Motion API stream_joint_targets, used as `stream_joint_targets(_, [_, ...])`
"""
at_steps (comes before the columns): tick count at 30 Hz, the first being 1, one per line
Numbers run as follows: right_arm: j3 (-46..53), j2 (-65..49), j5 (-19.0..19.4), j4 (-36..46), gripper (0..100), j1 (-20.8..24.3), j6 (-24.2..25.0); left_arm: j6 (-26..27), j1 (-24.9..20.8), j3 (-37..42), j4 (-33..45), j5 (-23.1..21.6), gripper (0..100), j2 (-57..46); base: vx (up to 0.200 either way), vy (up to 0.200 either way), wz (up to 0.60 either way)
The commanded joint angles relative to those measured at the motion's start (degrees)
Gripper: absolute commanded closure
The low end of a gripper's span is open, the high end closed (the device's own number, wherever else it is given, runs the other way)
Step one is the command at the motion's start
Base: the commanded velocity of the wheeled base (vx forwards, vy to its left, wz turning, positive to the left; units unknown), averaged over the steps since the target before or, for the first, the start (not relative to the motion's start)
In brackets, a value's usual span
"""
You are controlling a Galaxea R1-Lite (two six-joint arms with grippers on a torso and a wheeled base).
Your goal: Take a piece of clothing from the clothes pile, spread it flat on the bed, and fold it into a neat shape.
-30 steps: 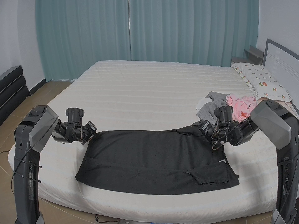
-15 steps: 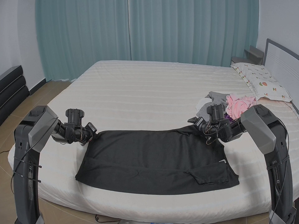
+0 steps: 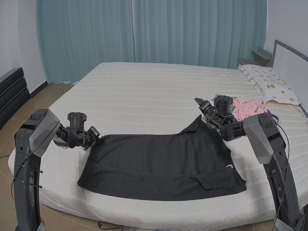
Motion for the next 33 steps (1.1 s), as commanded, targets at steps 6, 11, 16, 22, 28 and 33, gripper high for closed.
stream_joint_targets(6, [5.0, -1.3, 0.0, 0.8, 0, -4.0, -3.8, 0.0, 0.1, 0.0, 0.0, 0.0, 100, -0.1, 0.000, 0.000, 0.00])
stream_joint_targets(11, [16.0, -8.3, 5.8, 0.8, 0, -6.3, -7.5, 0.0, 0.0, 0.0, 0.1, 0.0, 100, -0.2, 0.000, 0.000, 0.00])
stream_joint_targets(16, [22.2, -11.6, 10.7, 1.8, 0, -7.8, -10.1, 0.0, 0.0, 0.0, 0.1, -0.1, 100, -0.2, 0.000, 0.000, 0.00])
stream_joint_targets(22, [23.3, -10.7, 11.4, 1.9, 0, -9.1, -15.3, 0.0, 0.0, 0.0, 0.0, -0.2, 100, -0.2, 0.000, 0.000, 0.00])
stream_joint_targets(28, [22.6, -8.8, 11.4, 2.3, 0, -8.9, -15.5, 0.0, 0.0, 0.0, 0.0, -0.2, 100, -0.1, 0.000, 0.000, 0.00])
stream_joint_targets(33, [22.5, -7.7, 11.4, 3.0, 0, -8.4, -15.6, 0.0, 0.0, 0.0, 0.0, -0.2, 100, -0.1, 0.000, 0.000, 0.00])
